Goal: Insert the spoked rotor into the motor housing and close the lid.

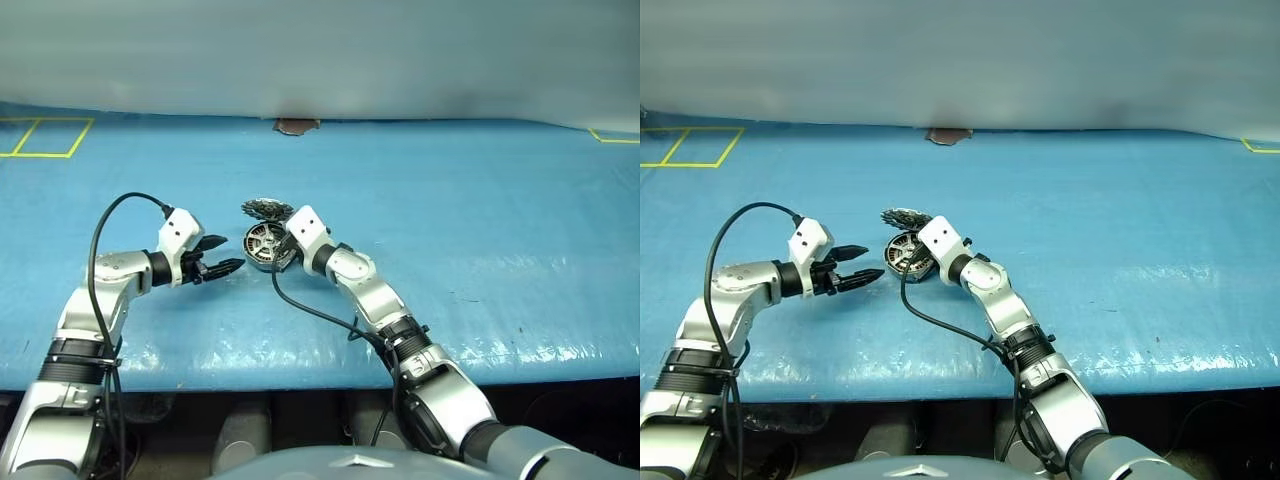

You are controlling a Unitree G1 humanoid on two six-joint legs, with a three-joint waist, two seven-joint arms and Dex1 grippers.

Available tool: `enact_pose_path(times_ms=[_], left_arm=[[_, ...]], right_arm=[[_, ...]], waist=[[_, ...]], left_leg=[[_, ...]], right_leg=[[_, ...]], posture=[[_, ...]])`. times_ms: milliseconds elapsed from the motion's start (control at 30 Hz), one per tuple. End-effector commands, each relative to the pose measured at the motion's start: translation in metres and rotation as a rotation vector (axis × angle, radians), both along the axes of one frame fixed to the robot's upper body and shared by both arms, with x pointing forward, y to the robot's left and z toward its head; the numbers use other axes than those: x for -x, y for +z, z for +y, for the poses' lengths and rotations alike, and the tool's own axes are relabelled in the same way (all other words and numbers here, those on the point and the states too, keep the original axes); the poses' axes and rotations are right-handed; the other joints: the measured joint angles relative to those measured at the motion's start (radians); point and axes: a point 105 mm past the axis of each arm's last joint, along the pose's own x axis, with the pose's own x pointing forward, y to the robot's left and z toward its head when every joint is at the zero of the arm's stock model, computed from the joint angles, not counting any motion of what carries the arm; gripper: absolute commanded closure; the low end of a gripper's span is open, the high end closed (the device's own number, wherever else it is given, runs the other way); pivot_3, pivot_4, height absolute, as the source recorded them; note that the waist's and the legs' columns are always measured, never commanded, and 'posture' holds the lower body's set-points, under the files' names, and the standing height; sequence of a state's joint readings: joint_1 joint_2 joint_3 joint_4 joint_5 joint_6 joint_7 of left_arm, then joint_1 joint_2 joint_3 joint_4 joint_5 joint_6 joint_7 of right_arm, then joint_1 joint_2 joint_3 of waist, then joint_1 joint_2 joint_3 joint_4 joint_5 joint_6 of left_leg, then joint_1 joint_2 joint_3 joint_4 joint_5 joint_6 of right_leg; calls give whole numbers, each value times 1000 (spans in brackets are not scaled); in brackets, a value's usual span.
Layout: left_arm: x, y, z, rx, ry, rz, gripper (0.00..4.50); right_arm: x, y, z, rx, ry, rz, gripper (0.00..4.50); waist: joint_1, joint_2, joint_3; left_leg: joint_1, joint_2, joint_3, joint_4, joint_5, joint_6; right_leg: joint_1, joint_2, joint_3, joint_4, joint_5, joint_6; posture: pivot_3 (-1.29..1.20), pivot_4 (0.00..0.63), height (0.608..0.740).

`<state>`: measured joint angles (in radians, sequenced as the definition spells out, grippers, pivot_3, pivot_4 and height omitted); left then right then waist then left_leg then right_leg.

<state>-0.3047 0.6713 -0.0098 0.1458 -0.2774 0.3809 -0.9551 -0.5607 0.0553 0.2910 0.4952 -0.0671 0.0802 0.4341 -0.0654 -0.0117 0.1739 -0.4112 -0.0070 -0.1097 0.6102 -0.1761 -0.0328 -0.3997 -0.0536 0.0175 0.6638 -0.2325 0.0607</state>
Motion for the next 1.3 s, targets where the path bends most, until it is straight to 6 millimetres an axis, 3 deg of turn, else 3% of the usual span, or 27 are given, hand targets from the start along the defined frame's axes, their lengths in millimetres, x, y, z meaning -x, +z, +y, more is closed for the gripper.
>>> enact_pose_path(times_ms=[33, 133, 233, 533, 633, 1300], left_arm=[[-3, 12, 3, 8, 12, -52, 1011], [-3, 12, 2, 10, 13, -51, 1011], [-3, 12, 2, 22, 15, -45, 1011], [-6, 12, 1, 21, 16, -56, 1011], [-6, 11, -1, 24, 14, -57, 1011], [-4, 11, 2, 24, 36, -65, 1011]], right_arm=[[3, -20, 0, 2, -24, 64, 4412], [5, -30, -2, 43, -32, 64, 4412], [5, -27, -2, 53, -20, 37, 4412], [17, 40, 13, -4, 87, -180, 4412], [18, 49, 15, -32, 98, -187, 4412], [10, -7, 13, 0, 47, 35, 4412]], waist=[[-1, 0, 0], [-3, 0, 0], [-3, 0, 0], [-3, 0, 0], [-2, 0, 0], [-2, 0, 0]], left_leg=[[0, 0, 0, 0, 0, 0], [2, 0, 0, 0, 0, 0], [4, 0, 0, 0, 0, 0], [-1, 0, 0, 0, 0, 0], [-2, 0, 0, -2, 0, 0], [0, 0, 0, -2, 0, 0]], right_leg=[[0, 0, 0, 0, 0, 0], [2, 0, 0, 0, 0, -1], [3, 0, 0, 1, -3, -4], [-2, 0, 0, 1, 0, 0], [-3, 0, 0, 1, 0, 0], [-1, 0, 0, 0, 0, 0]], posture=[[0, 150, 740], [0, 150, 740], [0, 150, 740], [0, 150, 740], [0, 150, 740], [0, 150, 740]])
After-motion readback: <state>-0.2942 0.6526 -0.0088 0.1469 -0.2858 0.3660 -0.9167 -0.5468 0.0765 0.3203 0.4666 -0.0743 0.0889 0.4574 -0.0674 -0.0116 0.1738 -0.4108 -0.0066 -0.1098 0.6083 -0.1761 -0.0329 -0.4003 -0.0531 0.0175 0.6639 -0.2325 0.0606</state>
